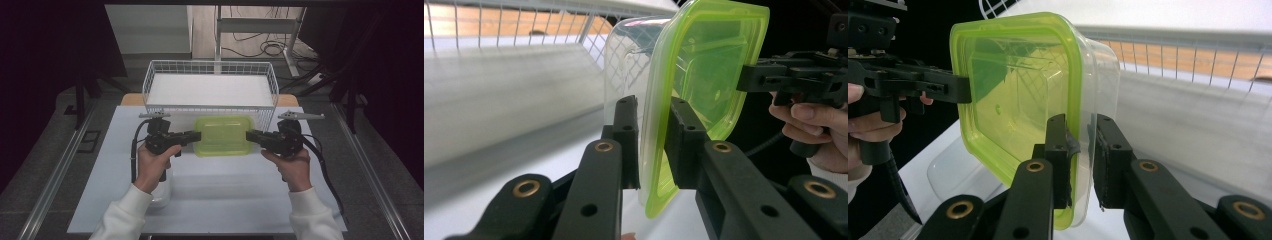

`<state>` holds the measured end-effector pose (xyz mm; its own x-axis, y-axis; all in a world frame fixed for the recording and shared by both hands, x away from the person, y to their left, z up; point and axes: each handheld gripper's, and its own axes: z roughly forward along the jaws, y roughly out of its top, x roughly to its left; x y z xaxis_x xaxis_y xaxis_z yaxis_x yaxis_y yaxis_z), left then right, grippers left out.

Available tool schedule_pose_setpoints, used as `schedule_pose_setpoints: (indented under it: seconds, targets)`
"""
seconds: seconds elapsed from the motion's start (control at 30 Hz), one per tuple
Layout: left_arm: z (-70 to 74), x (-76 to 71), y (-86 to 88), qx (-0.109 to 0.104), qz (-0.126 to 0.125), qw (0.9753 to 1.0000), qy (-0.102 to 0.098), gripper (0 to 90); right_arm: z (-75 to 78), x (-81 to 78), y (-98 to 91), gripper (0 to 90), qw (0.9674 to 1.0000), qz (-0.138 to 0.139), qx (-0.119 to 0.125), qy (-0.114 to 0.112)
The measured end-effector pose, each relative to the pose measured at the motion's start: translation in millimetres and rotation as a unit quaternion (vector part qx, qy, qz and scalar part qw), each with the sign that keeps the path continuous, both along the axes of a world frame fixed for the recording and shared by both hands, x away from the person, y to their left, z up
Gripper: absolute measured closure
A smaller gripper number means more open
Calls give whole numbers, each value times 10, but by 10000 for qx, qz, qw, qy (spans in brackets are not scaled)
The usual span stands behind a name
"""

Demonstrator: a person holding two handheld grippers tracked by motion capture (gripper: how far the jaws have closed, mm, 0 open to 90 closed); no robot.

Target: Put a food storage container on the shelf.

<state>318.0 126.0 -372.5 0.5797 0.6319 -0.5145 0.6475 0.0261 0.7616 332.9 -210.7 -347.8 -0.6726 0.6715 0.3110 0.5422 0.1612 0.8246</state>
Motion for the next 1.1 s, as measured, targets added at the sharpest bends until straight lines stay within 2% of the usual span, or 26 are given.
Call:
schedule_pose_setpoints:
  seconds: [0.3,0.4,0.47,0.53,0.57,0.6,0.63,0.67,0.7,0.8,0.83,0.87,0.9,0.93,0.97,1.0,1.03,1.1]
  targets:
    - [193,128,23,57,28,9999,-82,773,168,147,29,785,9999,-25,85,-58]
    - [274,243,32,73,14,10000,-49,773,219,234,35,784,9999,-30,97,-80]
    - [295,271,35,97,10,9999,-46,774,229,258,36,784,9999,-24,99,-78]
    - [338,378,58,-4,-26,10000,23,773,290,357,45,784,9999,-20,109,-58]
    - [338,378,58,-4,-26,10000,23,773,290,357,45,784,9999,-20,109,-58]
    - [375,458,72,9,-26,10000,32,773,333,422,55,783,9999,-24,121,-47]
    - [375,458,72,9,-26,10000,32,774,333,422,55,783,9999,-24,121,-47]
    - [430,546,99,50,-29,10000,23,778,368,490,74,780,9999,-6,123,-34]
    - [430,546,99,50,-29,10000,23,779,368,490,74,780,9999,-6,123,-34]
    - [497,711,138,33,-90,9999,82,779,432,627,94,780,9998,-3,198,28]
    - [497,711,138,33,-90,9999,82,779,432,627,94,780,9998,-3,198,28]
    - [514,806,148,3,-75,9999,142,779,465,723,115,780,9998,-49,179,43]
    - [514,806,148,3,-75,9999,142,779,474,759,124,780,9998,-63,167,49]
    - [532,895,152,9,-49,9998,173,779,485,808,133,781,9998,-83,155,66]
    - [532,895,152,9,-49,9998,173,779,493,859,141,782,9998,-100,157,93]
    - [542,952,159,20,-45,9998,196,779,498,923,151,782,9997,-108,149,130]
    - [546,1002,168,30,-44,9997,224,779,498,923,151,782,9997,-108,149,130]
    - [538,1109,185,20,-50,9995,323,779,499,1068,178,782,9995,-133,127,244]
